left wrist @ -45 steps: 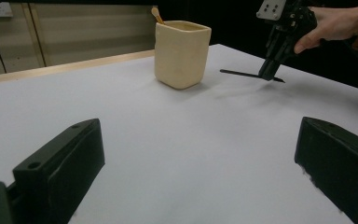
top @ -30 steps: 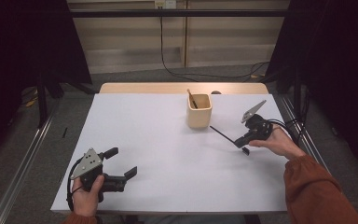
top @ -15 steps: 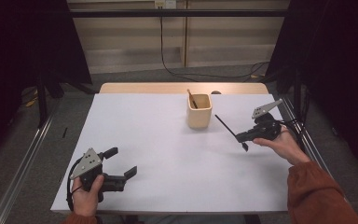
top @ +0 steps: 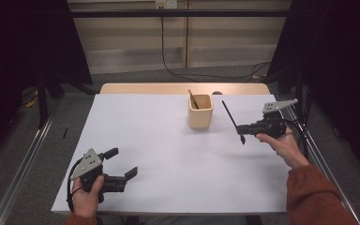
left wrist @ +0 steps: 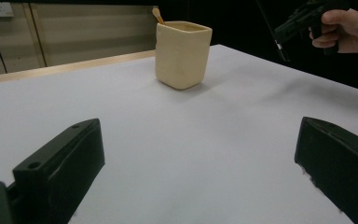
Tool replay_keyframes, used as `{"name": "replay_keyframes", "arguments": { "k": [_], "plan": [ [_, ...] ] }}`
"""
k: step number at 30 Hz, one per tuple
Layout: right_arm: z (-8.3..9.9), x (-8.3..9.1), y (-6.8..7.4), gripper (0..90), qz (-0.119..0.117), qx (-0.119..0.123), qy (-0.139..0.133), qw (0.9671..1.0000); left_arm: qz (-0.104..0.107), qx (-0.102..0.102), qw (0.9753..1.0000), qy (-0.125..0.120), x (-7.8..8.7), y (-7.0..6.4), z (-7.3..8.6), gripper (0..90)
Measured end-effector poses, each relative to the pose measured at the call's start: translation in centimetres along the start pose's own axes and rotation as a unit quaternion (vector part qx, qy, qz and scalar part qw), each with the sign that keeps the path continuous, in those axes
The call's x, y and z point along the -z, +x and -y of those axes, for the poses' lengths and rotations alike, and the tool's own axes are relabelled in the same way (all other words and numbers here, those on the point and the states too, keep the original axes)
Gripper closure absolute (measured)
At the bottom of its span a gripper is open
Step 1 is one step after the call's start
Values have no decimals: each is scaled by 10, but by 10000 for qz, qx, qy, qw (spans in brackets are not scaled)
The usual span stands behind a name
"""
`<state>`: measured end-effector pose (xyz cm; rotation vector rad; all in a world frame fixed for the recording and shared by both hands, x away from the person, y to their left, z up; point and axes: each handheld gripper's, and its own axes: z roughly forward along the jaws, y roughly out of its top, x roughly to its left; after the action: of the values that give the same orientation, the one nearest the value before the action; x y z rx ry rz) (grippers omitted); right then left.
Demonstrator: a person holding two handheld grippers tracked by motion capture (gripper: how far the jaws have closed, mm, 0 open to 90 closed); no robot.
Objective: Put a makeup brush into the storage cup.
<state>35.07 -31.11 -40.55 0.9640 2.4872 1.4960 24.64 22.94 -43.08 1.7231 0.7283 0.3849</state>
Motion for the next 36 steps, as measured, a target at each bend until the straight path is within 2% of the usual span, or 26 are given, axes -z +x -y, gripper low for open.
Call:
{"name": "replay_keyframes", "arguments": {
  "k": [9, 16, 22, 28, 36],
  "plan": [
    [3, 3, -4, 862, 91, -204, -606, 9979, -5, -26, 10000, 12, 0, 0, 0, 14],
    [2, 4, -6, 862, 47, -222, -868, 9960, -7, -31, 10000, 22, 0, 0, 0, 14],
    [-1, 0, 2, 862, -95, -46, -761, 9970, -1, -4, 10000, -8, 0, 0, 0, 14],
    [-7, -1, 12, 862, -259, 83, -845, 9961, -4, -19, 10000, -18, 1, 0, 0, 14],
    [-10, -5, 22, 862, -441, 211, -765, 9959, -1, -22, 10000, -8, 0, 0, 0, 14]
  ]
}}
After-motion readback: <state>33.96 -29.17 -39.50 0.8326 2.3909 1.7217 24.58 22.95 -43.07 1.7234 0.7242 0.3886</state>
